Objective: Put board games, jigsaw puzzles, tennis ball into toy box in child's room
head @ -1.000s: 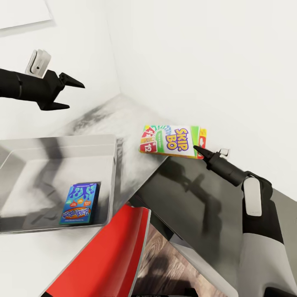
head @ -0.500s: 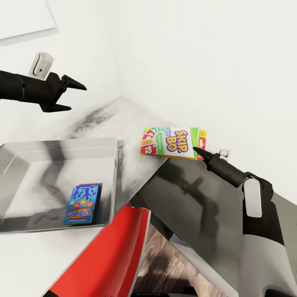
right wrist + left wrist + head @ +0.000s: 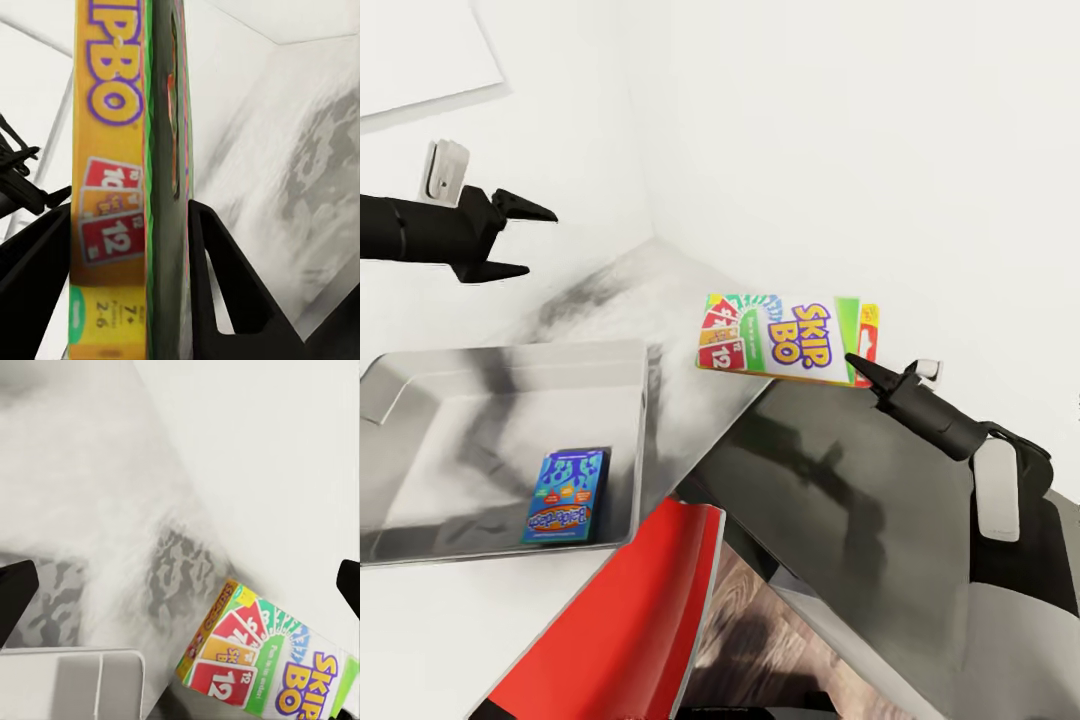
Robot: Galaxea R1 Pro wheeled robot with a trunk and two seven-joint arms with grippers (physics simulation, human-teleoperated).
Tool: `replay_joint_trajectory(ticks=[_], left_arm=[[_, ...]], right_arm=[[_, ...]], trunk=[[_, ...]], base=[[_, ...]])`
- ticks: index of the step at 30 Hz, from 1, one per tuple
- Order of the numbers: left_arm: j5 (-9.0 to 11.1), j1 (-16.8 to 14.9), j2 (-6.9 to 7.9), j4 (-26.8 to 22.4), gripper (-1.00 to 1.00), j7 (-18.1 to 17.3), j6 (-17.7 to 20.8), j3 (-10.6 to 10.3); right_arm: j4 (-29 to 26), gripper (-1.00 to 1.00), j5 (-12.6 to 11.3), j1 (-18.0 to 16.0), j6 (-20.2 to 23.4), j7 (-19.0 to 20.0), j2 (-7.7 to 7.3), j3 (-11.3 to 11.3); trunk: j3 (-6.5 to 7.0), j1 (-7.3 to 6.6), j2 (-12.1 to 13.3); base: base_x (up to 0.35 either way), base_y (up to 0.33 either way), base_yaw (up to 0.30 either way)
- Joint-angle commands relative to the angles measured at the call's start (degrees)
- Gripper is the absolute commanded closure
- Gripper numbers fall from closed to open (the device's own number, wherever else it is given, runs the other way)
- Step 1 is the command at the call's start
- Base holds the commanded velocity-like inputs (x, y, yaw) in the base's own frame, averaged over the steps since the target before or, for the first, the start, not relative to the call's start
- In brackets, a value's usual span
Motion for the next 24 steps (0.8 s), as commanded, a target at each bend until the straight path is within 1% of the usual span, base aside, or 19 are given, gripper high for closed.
replay_joint_trajectory(ticks=[1,3,5,6,7,9,12,15,18,19,20,21,24], left_arm=[[0.3,-0.1,0.2,0.0,-1.0,0.4,0.4,1.1],[0.3,0.0,0.39,0.0,-1.0,0.4,0.4,2.6],[0.3,0.0,0.41,0.0,-1.0,0.4,0.3,3.0],[0.3,0.1,0.42,0.0,-1.0,0.5,0.3,3.3],[0.3,0.2,0.43,0.0,-1.0,0.5,0.3,3.4],[0.3,0.4,0.43,0.0,-1.0,0.6,0.3,3.5],[0.3,0.8,0.45,0.0,-1.0,0.7,0.2,3.5],[0.3,2.4,0.57,0.0,-1.0,0.7,0.2,4.0],[0.3,3.6,1.12,0.0,-1.0,0.8,0.3,5.8],[0.3,4.5,1.26,-0.1,-1.0,0.8,0.3,7.0],[0.3,5.0,1.3,-0.1,-1.0,0.8,0.3,7.6],[0.3,6.1,1.4,-0.1,-1.0,0.8,0.3,8.8],[0.3,7.6,1.49,-0.1,-1.0,0.8,0.7,10.9]], right_arm=[[0.0,1.0,0.2,0.0,0.2,0.4,-0.19,-0.1],[-0.1,1.0,0.3,0.0,0.2,0.5,-0.62,-0.3],[-0.1,1.0,0.4,0.0,0.2,0.5,-1.12,-0.4],[-0.2,1.0,0.4,0.0,0.2,0.5,-2.24,-0.5],[-0.2,1.0,0.4,0.0,0.2,0.5,-3.04,-0.5],[-0.2,1.0,0.3,0.0,0.2,0.5,-3.85,-0.5],[-0.3,1.0,0.3,0.0,0.1,0.5,-4.38,-0.6],[-0.9,1.0,0.3,0.0,0.2,0.5,-4.63,-0.6],[-3.1,1.0,0.3,0.5,0.4,0.5,-4.76,-0.7],[-4.2,1.0,0.3,1.0,0.9,0.5,-4.79,-0.7],[-4.6,1.0,0.3,1.2,1.1,0.5,-4.8,-0.8],[-5.4,1.0,0.2,1.6,1.5,0.5,-4.82,-1.0],[-6.4,1.0,0.1,2.0,2.0,0.5,-4.83,-1.9]], trunk=[[0.14,-0.22,0.4],[0.5,-0.66,1.2],[0.86,-1.1,2.0],[1.04,-1.32,2.4],[1.22,-1.54,2.8],[1.58,-1.97,3.6],[2.12,-2.63,4.8],[2.66,-3.29,6.0],[3.2,-3.95,7.2],[3.38,-4.17,7.6],[3.56,-4.39,8.0],[3.74,-4.61,8.4],[4.27,-5.27,9.6]], base=[[0.0,0.0,0.0],[0.0,0.0,0.0],[0.0,0.0,0.0],[0.0,0.0,0.0],[0.0,0.0,0.0],[0.0,0.0,0.0],[0.0,0.0,0.0],[0.0,0.0,0.0],[0.0,0.0,0.0],[0.0,0.0,0.0],[0.0,0.0,0.0],[0.0,0.0,0.0],[0.0,0.0,0.0]])
